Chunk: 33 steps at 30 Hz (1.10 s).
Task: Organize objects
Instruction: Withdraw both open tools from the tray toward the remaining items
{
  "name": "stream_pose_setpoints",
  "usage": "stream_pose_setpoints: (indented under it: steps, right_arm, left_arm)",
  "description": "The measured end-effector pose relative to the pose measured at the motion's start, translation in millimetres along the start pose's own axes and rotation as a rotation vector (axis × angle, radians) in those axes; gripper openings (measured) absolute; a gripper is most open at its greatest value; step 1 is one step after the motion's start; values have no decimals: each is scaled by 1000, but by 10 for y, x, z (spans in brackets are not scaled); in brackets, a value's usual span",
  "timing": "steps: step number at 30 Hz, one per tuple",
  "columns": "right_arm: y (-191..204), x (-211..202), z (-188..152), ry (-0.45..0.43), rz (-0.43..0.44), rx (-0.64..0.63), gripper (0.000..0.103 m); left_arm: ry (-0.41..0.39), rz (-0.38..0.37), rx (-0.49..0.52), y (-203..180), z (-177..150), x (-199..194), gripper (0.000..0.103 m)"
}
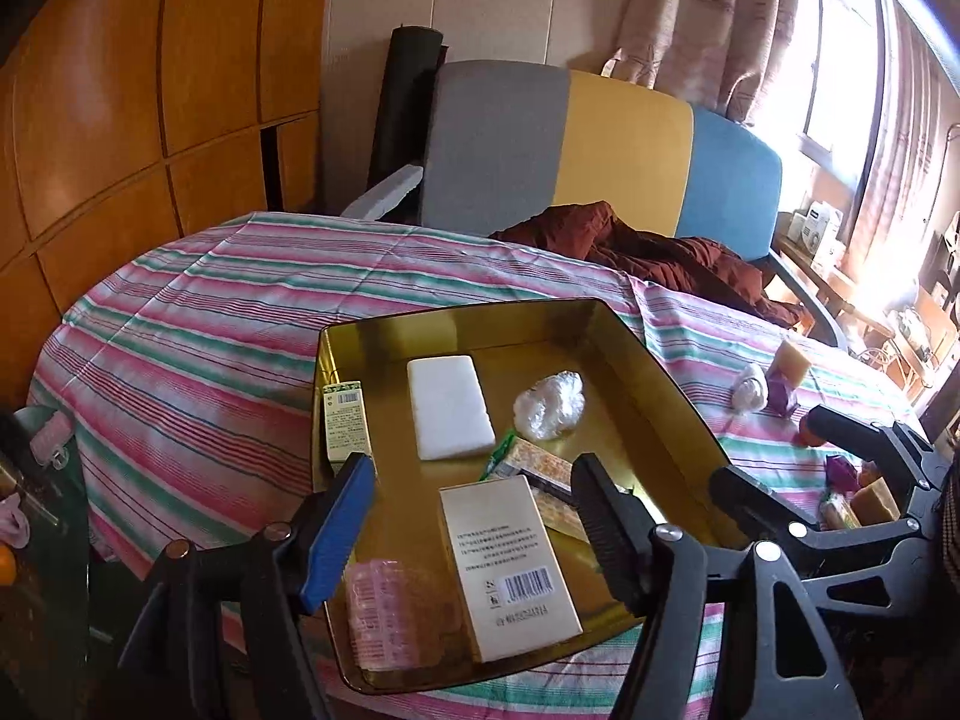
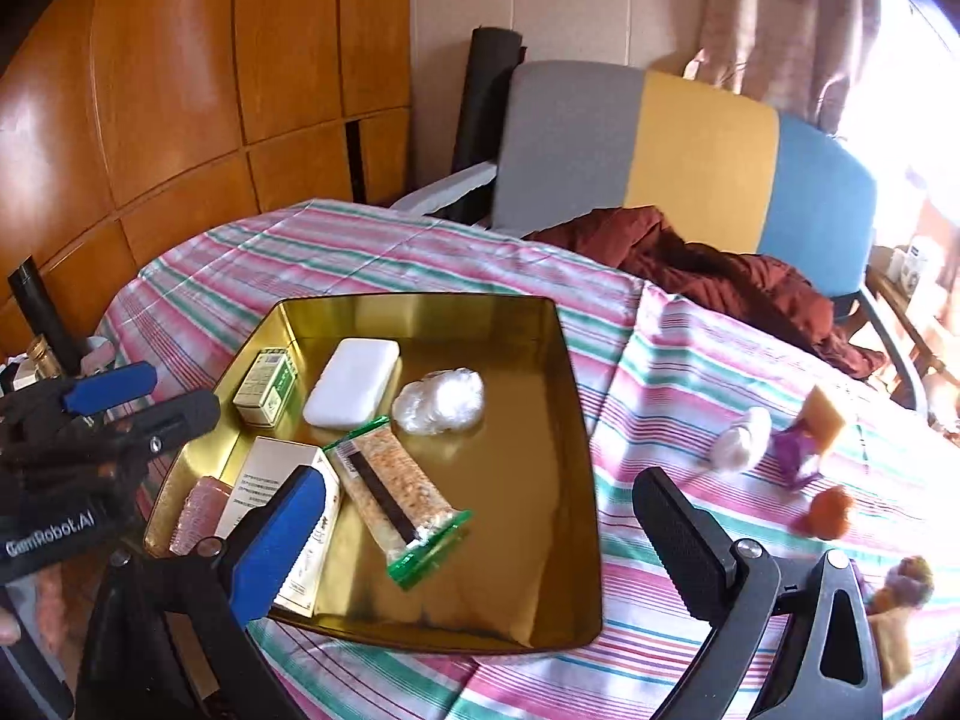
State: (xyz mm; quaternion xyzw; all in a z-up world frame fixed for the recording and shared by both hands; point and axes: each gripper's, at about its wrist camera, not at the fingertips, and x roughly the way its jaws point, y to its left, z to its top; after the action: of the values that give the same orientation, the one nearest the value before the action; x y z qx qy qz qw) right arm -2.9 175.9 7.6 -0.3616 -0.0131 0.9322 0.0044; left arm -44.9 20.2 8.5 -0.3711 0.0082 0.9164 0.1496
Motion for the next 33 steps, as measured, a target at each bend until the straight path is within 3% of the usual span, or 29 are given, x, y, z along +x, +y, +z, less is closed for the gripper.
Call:
stream_pose_setpoints:
  steps: [20, 33]
  right_arm:
    - [-276, -219, -223, -29, -97, 42, 103]
    - [-917, -340, -332, -16, -195, 142, 103]
  left_arm:
    - [12, -12, 69, -293, -93, -109, 69]
    - [19, -54, 149, -565, -89, -93, 69]
